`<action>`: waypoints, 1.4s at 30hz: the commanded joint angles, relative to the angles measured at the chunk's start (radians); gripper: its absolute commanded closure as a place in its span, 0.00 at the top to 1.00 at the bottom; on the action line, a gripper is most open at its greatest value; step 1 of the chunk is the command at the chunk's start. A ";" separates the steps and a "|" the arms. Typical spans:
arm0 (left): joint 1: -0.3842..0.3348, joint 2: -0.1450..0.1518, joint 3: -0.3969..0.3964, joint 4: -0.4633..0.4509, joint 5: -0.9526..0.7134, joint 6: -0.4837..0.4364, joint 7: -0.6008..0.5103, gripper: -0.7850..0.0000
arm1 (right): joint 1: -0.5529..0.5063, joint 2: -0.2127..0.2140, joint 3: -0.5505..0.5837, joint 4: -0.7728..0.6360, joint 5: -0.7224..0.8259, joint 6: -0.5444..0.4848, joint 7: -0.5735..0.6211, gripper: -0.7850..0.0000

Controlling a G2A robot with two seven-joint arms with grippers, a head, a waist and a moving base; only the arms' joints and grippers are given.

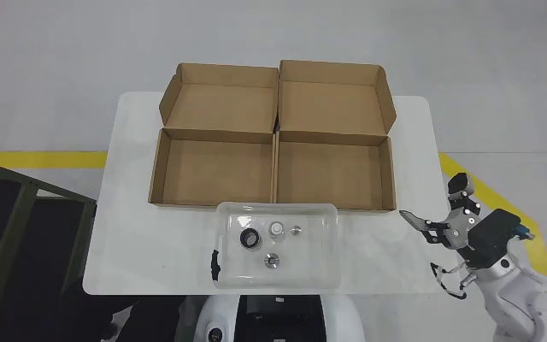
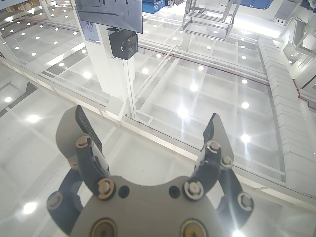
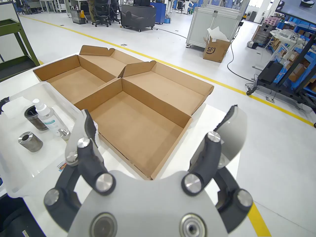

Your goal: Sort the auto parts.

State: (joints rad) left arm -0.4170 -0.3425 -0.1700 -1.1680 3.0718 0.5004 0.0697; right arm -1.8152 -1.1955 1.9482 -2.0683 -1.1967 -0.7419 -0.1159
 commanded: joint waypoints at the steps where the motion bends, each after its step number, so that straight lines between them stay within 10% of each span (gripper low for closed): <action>1: 0.000 0.000 0.000 0.000 0.000 0.000 0.000 1.00 | 0.000 0.000 0.000 0.000 0.000 0.000 0.000 1.00; 21: 0.000 0.000 0.000 0.000 0.000 0.000 0.000 1.00 | 0.009 0.000 -0.014 0.003 0.006 0.018 0.010 1.00; 42: 0.000 0.000 0.000 0.000 0.000 0.000 0.000 1.00 | 0.218 0.012 -0.346 0.014 -0.076 -0.072 0.171 1.00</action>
State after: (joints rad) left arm -0.4170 -0.3425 -0.1700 -1.1680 3.0718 0.5004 0.0697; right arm -1.6078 -1.1837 1.6222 -2.0552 -1.2710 -0.8093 0.0414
